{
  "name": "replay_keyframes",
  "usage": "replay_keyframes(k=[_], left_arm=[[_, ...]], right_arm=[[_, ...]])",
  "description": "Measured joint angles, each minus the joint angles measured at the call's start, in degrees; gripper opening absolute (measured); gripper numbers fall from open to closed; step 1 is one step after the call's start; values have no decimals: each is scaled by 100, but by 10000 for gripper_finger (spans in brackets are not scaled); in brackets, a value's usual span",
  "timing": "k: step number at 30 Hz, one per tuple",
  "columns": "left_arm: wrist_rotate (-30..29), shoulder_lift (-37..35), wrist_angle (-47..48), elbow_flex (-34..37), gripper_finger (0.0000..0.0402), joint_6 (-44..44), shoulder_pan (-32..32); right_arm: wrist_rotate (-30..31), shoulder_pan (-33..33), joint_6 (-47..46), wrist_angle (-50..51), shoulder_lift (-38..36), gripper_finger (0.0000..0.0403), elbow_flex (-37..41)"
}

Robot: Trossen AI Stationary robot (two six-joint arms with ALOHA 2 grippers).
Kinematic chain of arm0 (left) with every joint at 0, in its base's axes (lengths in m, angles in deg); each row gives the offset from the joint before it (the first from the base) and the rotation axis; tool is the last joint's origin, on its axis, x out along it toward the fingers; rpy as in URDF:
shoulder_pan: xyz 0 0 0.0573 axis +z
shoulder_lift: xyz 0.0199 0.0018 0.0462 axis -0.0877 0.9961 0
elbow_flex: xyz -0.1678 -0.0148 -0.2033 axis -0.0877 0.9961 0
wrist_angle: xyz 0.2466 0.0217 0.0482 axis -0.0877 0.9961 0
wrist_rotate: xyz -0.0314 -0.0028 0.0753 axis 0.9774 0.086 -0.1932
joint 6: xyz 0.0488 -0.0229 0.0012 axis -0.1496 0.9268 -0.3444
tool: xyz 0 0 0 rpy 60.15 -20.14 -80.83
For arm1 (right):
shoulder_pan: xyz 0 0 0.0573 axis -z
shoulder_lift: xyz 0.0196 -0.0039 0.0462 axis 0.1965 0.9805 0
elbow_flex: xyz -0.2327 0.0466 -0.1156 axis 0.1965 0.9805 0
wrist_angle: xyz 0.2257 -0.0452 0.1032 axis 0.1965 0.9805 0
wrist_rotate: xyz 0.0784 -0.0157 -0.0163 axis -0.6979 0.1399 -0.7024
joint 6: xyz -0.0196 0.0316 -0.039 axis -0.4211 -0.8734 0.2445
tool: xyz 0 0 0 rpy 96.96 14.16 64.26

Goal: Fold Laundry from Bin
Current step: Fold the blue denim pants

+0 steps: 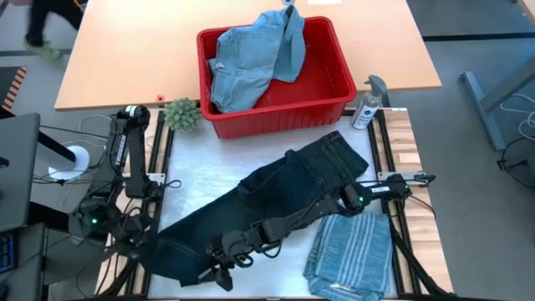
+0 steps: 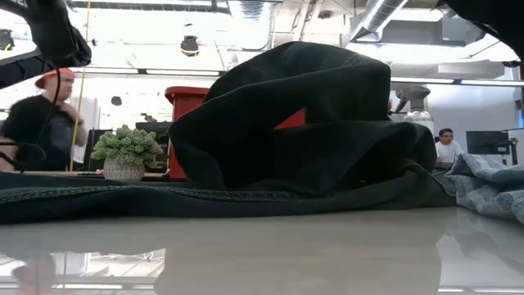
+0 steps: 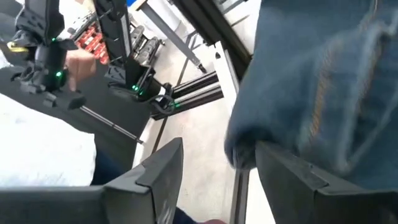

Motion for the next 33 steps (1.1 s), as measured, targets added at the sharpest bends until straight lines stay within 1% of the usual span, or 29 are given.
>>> replay_keyframes(k=[3, 5, 8, 11, 14, 16, 18, 20, 22, 24, 26, 29, 33], left_arm=[[357, 16, -16, 0, 128, 349, -53], [838, 99, -123, 0, 133, 413, -94], [1426, 348, -593, 0, 133, 514, -178], [1653, 648, -881, -7, 126, 599, -229], [1595, 843, -893, -91, 119, 803, -296], [1640, 879, -719, -220, 116, 830, -296], [1628, 863, -466, -411, 115, 782, -300], [1616, 852, -167, -668, 115, 668, -316], [1852, 855, 142, -969, 115, 567, -326], [1884, 898, 511, -1123, 115, 542, -288], [1811, 972, 735, -1215, 115, 600, -272], [1578, 1039, 769, -1270, 115, 748, -272], [1095, 1036, 758, -1261, 115, 872, -264]], right_arm=[[0, -52, 21, 134, -2, 217, 0], [0, -94, 122, 220, -2, 212, 0], [-17, -135, 160, 326, -2, 205, 0], [68, -133, 114, 613, -4, 196, -2], [775, -69, -35, 732, -4, 181, -2], [1028, 50, -198, 728, -4, 165, -2], [1091, 168, -230, 719, -4, 145, -2], [1089, 276, -70, 520, -4, 126, -2], [940, 343, 242, 153, -4, 109, -2], [919, 376, 420, -52, -7, 96, -8], [1027, 376, 422, 27, -9, 87, -11], [1093, 376, 445, 346, 3, 72, -4], [1613, 354, 182, 950, 4, 45, -4]])
